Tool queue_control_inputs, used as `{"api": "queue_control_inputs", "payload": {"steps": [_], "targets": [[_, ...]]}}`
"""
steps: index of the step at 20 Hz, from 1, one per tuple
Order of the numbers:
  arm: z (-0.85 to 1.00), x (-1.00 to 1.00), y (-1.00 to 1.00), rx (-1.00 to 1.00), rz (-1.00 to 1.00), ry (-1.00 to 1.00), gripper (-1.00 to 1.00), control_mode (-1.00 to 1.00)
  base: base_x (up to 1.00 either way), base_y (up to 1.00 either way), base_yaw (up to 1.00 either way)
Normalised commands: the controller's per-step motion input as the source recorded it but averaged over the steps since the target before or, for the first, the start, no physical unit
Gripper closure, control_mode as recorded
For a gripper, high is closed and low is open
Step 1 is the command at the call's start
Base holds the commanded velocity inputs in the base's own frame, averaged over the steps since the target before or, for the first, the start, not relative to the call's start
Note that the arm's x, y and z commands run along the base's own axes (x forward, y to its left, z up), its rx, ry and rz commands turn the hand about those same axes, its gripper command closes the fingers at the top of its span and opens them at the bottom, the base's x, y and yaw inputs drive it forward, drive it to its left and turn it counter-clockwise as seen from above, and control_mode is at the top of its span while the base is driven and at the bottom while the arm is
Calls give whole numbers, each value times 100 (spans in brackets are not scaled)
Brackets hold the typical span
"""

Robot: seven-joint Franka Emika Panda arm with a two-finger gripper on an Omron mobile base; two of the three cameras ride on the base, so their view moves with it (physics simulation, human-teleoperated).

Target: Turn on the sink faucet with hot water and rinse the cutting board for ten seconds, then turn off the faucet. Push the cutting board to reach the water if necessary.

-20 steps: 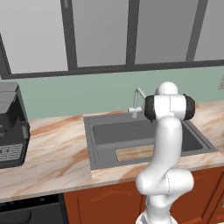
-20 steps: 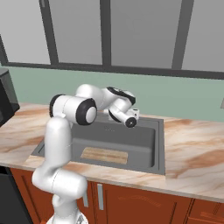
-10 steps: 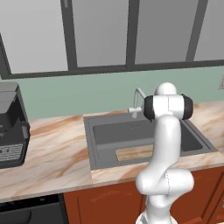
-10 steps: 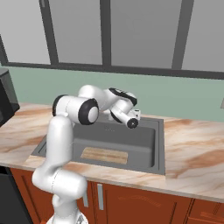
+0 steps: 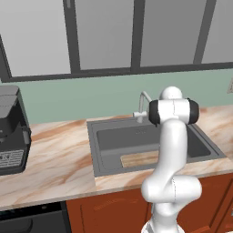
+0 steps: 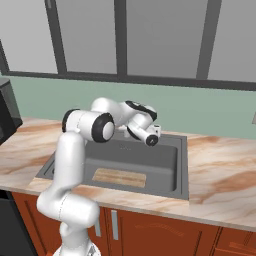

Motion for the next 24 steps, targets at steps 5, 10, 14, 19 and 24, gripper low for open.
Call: {"api": "queue_control_inputs", "payload": {"steps": [5,10,14,19,24], "targets": [[-6,21,0,0,0,0,-100,-100,0,0,0],[-8,24,0,0,0,0,-100,-100,0,0,0],[-9,22,0,0,0,0,-100,-100,0,0,0],[-8,18,0,0,0,0,-100,-100,0,0,0],[-8,19,0,0,0,0,-100,-100,0,0,0]]}}
